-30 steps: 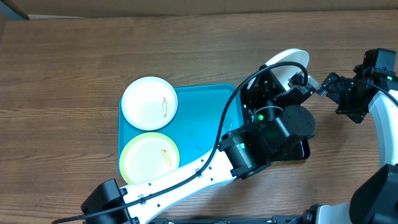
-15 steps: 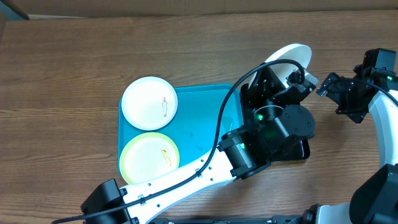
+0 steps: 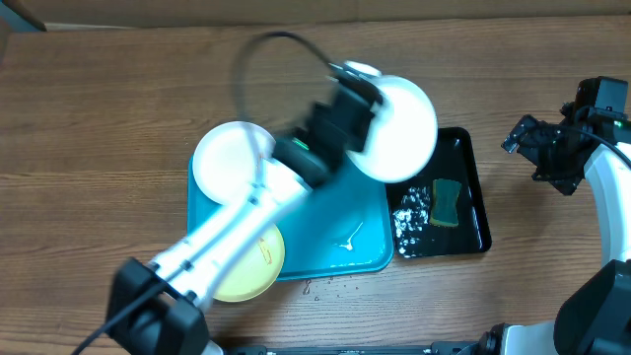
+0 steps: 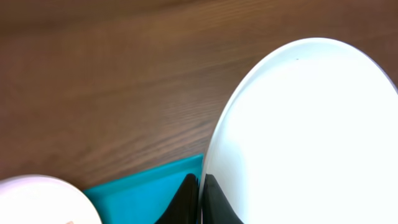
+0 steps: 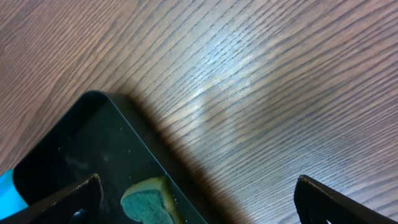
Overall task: Clean dirty plates on tray and stack at the side
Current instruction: 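Carry the white plate left and set it on the table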
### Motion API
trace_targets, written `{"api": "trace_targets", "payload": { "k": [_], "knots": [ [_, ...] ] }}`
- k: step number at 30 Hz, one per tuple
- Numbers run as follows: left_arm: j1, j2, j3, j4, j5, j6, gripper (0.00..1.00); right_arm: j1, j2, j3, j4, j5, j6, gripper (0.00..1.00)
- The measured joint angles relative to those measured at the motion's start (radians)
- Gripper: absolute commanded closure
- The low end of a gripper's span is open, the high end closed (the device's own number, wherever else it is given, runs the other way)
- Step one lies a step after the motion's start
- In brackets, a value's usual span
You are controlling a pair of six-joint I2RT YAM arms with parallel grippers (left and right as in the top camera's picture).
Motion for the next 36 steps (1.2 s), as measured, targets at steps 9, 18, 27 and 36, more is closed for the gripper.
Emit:
{"api": "trace_targets", "payload": {
  "k": [9,18,27,36],
  "knots": [
    [0.619,0.000,0.007,-0.267,0.448,-0.128,0.96,0.000,0.000,0.000,0.000,0.000,0.000,0.00],
    [1.089,0.000,0.003,-0.353,0.390,-0.130,0.96,0.000,0.000,0.000,0.001,0.000,-0.001,0.00],
    [1.283,0.000,-0.181,-0.181,0.284,-0.140,0.96,0.000,0.000,0.000,0.000,0.000,0.000,0.00],
    [1.283,0.000,-0.350,0.028,0.149,-0.140,0.96,0.000,0.000,0.000,0.001,0.000,0.000,0.00]
  ]
}}
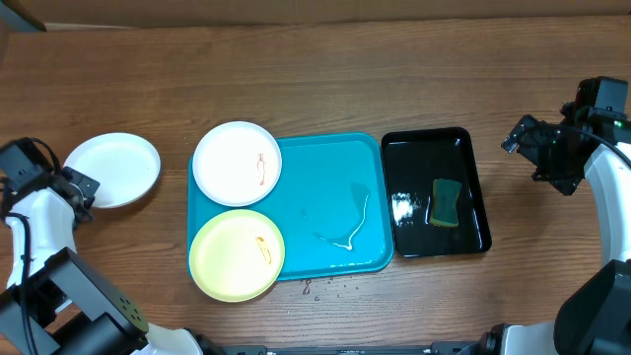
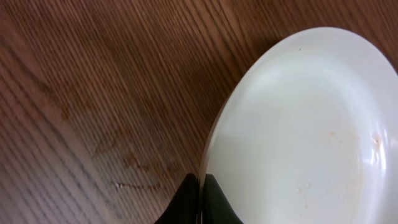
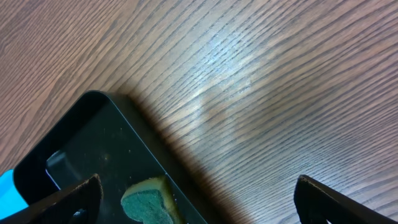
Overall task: Clean dirty plates on tray and stack at the side
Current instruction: 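Carry the white plate left and set it on the table, then move the left gripper to the yellow plate rim and grasp it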
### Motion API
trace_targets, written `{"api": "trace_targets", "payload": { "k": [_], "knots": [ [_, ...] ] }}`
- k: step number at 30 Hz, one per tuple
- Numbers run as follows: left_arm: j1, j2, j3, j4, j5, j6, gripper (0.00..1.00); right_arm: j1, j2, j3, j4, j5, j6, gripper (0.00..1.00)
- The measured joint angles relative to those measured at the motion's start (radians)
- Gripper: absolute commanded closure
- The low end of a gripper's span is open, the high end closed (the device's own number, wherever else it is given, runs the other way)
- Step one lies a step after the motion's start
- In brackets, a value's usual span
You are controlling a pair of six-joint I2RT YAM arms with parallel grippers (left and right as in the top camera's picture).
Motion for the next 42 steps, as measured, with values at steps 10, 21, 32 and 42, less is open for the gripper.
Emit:
{"api": "trace_targets", "payload": {
  "k": [10,21,32,42],
  "knots": [
    [-0.008,0.000,-0.081,0.088,-0.003,-0.005,0.44,0.000,0.000,0.000,0.000,0.000,0.000,0.00],
    [-0.008,0.000,-0.043,-0.063,0.230,0.047,0.21,0.000,0.000,0.000,0.000,0.000,0.000,0.00],
    [-0.167,-0.240,0.018,-0.444,0.551,0.121,0.38,0.000,0.000,0.000,-0.001,0.000,0.000,0.00],
    [-0.499,-0.289,-0.155,-0.513,0.271,0.105,0.53,0.000,0.000,0.000,0.000,0.000,0.000,0.00]
  ]
}}
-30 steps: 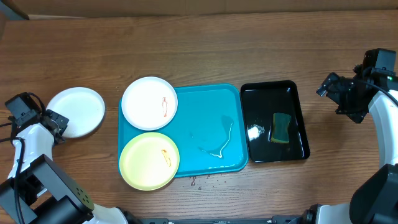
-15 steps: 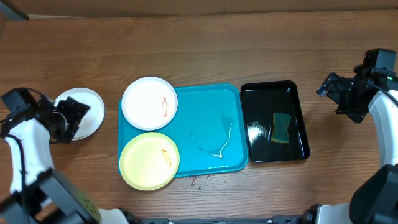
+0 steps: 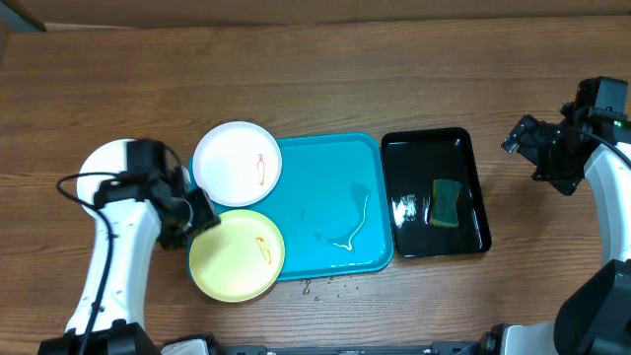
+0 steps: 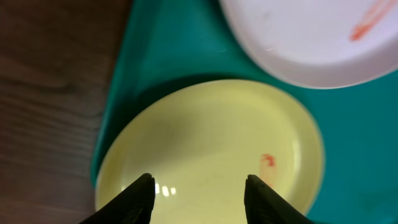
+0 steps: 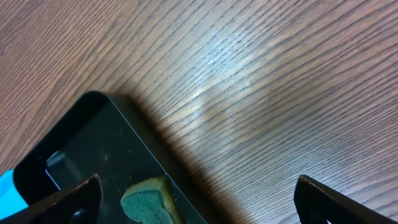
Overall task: Clean dirty plates on tray and stack at the side
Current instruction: 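Move the left gripper to the yellow plate rim and grasp it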
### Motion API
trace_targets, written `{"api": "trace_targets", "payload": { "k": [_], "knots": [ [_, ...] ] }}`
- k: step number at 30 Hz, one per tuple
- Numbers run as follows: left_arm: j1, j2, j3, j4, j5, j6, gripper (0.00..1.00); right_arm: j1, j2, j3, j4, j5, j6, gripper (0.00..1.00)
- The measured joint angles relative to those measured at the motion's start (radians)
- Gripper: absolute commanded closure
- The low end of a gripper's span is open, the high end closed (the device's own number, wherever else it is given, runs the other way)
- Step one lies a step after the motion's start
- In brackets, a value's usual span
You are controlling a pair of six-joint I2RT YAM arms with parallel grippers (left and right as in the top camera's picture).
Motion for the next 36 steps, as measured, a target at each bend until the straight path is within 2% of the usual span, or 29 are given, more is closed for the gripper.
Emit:
{"api": "trace_targets", "payload": {
  "k": [4,8,13,18,25,28,34,36],
  "knots": [
    [-0.039,0.006,-0.027,-0.041,-0.159,-0.083,0.53,0.000,0.000,0.000,0.000,0.000,0.000,0.00],
    [-0.039,0.005,-0.027,-0.117,-0.208,-0.095,0.53,0.000,0.000,0.000,0.000,0.000,0.000,0.00],
    [-0.039,-0.030,-0.038,-0.122,-0.223,-0.117,0.62,0.000,0.000,0.000,0.000,0.000,0.000,0.00],
    [-0.039,-0.100,-0.111,-0.068,-0.257,-0.177,0.61,0.000,0.000,0.000,0.000,0.000,0.000,0.00],
    [-0.039,-0.108,-0.245,0.040,-0.273,-0.222,0.61,0.000,0.000,0.000,0.000,0.000,0.001,0.00],
    [-0.039,-0.108,-0.265,0.046,-0.275,-0.225,0.66,0.000,0.000,0.000,0.000,0.000,0.000,0.00],
    [-0.039,-0.108,-0.268,0.051,-0.270,-0.224,0.67,0.000,0.000,0.000,0.000,0.000,0.000,0.00],
    [-0.039,-0.108,-0.268,0.051,-0.270,-0.220,0.72,0.000,0.000,0.000,-0.001,0.000,0.001,0.00]
  ]
}}
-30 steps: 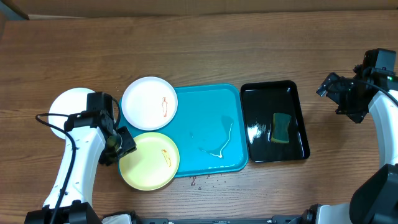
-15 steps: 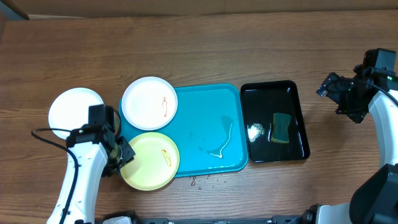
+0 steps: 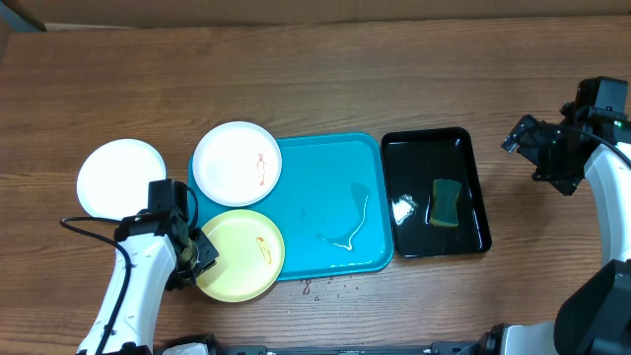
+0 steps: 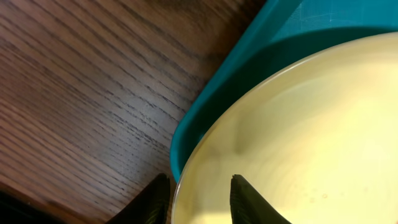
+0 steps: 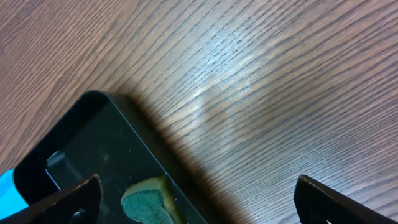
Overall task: Clean dirty plates on tray and stack at the side
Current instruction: 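Move the left gripper to the yellow plate rim and grasp it, then slide the yellow plate right toward the tray center with left gripper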
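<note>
A white plate (image 3: 121, 177) lies alone on the table left of the teal tray (image 3: 325, 187). On the tray sit a white plate (image 3: 237, 163) and a yellow plate (image 3: 242, 254), each with a red smear. My left gripper (image 3: 197, 258) is open at the yellow plate's left rim. In the left wrist view its gripper (image 4: 199, 180) straddles that rim, one finger outside and one over the yellow plate (image 4: 298, 137). My right gripper (image 5: 199, 186) is wide open over bare table, right of the black tray (image 3: 463, 148).
The black tray holds a green and yellow sponge (image 3: 446, 202), also in the right wrist view as the sponge (image 5: 146, 202). A pale stringy smear (image 3: 353, 229) lies on the teal tray. Small crumbs dot the table near the tray's front edge.
My left gripper was wide open above the yellow plate; now it sits lower at the plate's left rim with narrower jaws around the edge. The white plate at the left is uncovered.
My left gripper held a white plate by its rim above the black tray. Then that plate lay on the table at the far left, still gripped. Then the gripper was open over the yellow plate, and now straddles its rim. The right arm stayed still.
</note>
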### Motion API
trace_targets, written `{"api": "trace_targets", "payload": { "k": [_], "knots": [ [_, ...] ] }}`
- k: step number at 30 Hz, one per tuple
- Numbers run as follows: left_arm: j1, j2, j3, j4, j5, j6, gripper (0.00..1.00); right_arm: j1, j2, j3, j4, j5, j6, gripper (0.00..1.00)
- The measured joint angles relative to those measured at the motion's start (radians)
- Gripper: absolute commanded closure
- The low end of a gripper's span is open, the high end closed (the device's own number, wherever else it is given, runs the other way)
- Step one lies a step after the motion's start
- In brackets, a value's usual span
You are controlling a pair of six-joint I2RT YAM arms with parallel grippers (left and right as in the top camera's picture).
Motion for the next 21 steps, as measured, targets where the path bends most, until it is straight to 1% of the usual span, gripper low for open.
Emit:
{"api": "trace_targets", "payload": {
  "k": [8,12,17,21],
  "knots": [
    [0.000,0.000,-0.008,0.006,0.027,0.010,0.66,0.000,0.000,0.000,0.000,0.001,0.000,0.00],
    [0.000,0.000,-0.026,0.013,0.061,0.014,0.68,0.000,0.000,0.000,0.000,0.000,0.000,0.00],
    [-0.002,0.000,-0.037,0.018,0.124,0.061,0.68,0.000,0.000,0.000,0.000,0.001,0.000,0.00],
    [-0.045,0.000,-0.040,0.022,0.160,0.092,0.68,0.000,0.000,0.000,0.000,0.000,0.000,0.00]
  ]
}}
